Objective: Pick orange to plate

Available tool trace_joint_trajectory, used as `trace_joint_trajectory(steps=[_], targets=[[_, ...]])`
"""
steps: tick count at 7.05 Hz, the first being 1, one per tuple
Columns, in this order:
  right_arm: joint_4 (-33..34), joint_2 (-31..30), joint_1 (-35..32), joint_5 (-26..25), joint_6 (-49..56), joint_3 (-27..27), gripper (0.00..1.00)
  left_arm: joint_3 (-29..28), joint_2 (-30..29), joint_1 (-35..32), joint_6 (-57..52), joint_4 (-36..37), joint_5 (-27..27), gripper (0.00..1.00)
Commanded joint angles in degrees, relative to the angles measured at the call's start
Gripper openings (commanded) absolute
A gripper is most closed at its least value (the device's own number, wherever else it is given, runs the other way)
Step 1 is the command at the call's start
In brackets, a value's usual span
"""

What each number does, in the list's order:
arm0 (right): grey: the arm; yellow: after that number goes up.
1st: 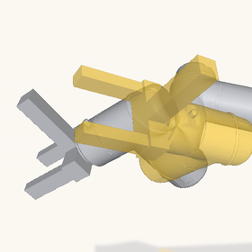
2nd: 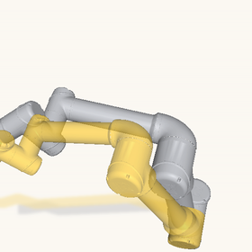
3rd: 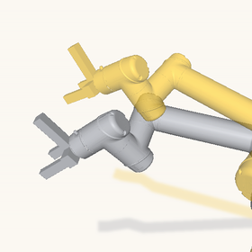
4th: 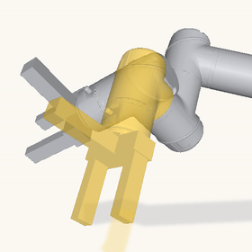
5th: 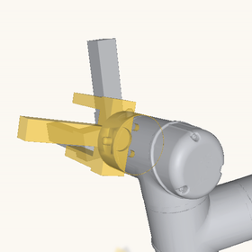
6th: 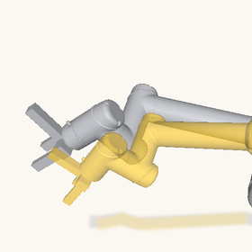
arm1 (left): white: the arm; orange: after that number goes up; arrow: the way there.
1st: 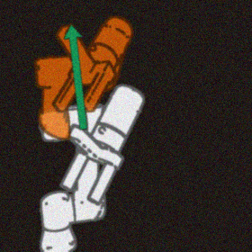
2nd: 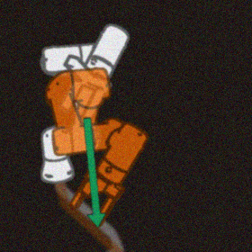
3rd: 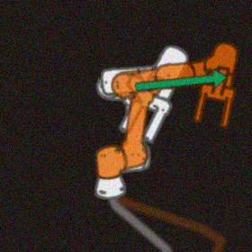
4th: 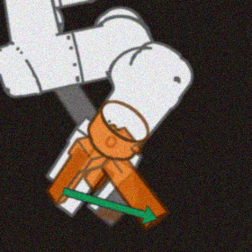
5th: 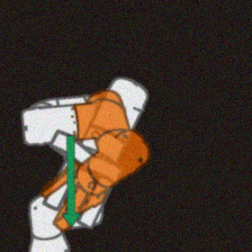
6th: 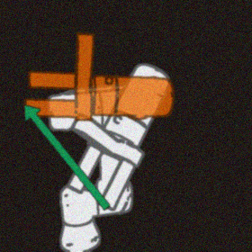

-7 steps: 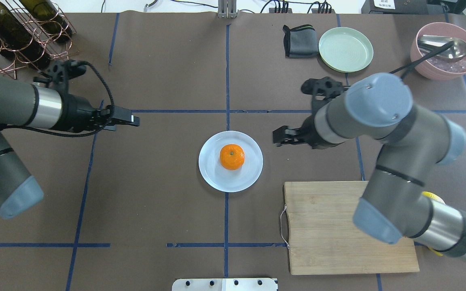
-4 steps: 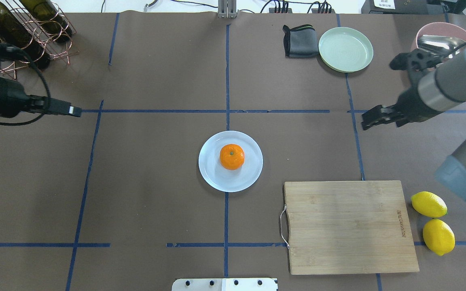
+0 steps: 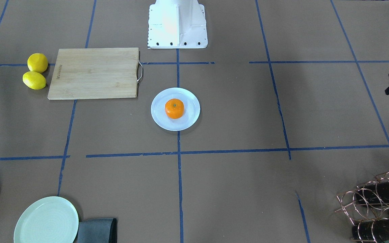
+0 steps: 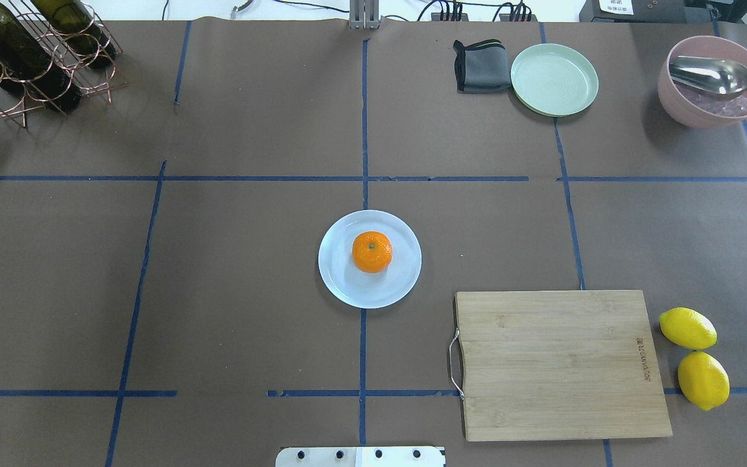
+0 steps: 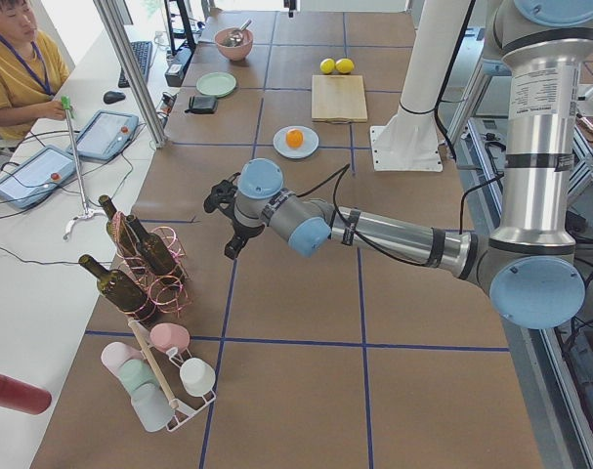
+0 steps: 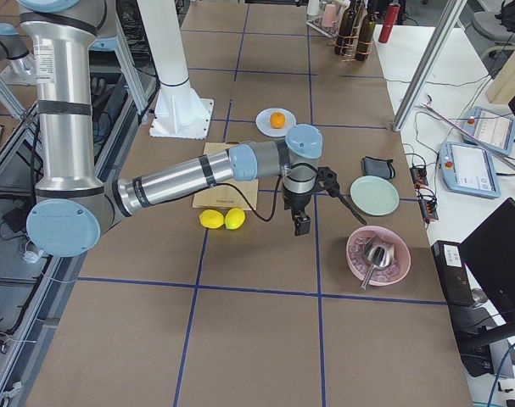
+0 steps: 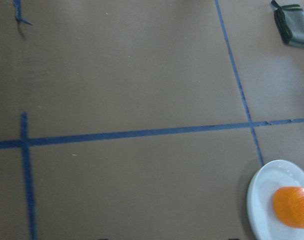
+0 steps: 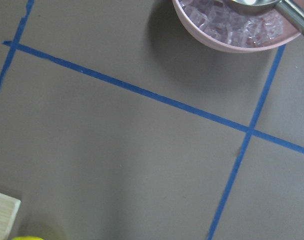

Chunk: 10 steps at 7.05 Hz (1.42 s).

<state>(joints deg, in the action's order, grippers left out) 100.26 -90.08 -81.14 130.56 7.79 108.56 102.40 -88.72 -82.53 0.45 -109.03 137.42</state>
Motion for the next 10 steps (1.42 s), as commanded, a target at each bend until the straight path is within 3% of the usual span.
trace_joint_trajectory(steps=[1,2,3,10], targets=[[1.6,0.2,-3.1,3.4,8.1,-7.0,1.0,-1.7,-2.3,-5.6,-8.8,15.9,0.7,0.84],[1.4,0.3,-3.1,6.3,7.4,-8.0,1.0,-1.0,-0.8,-6.1,-8.5,19.2,0.9,1.0],[1.4,0.3,-3.1,6.1,7.2,-8.1,1.0,-1.0,0.2,-6.1,-8.4,23.7,0.7,1.0],[1.3,-0.2,-3.1,5.9,3.4,-7.9,1.0,-3.4,0.7,-5.9,-8.5,24.0,0.3,1.0]])
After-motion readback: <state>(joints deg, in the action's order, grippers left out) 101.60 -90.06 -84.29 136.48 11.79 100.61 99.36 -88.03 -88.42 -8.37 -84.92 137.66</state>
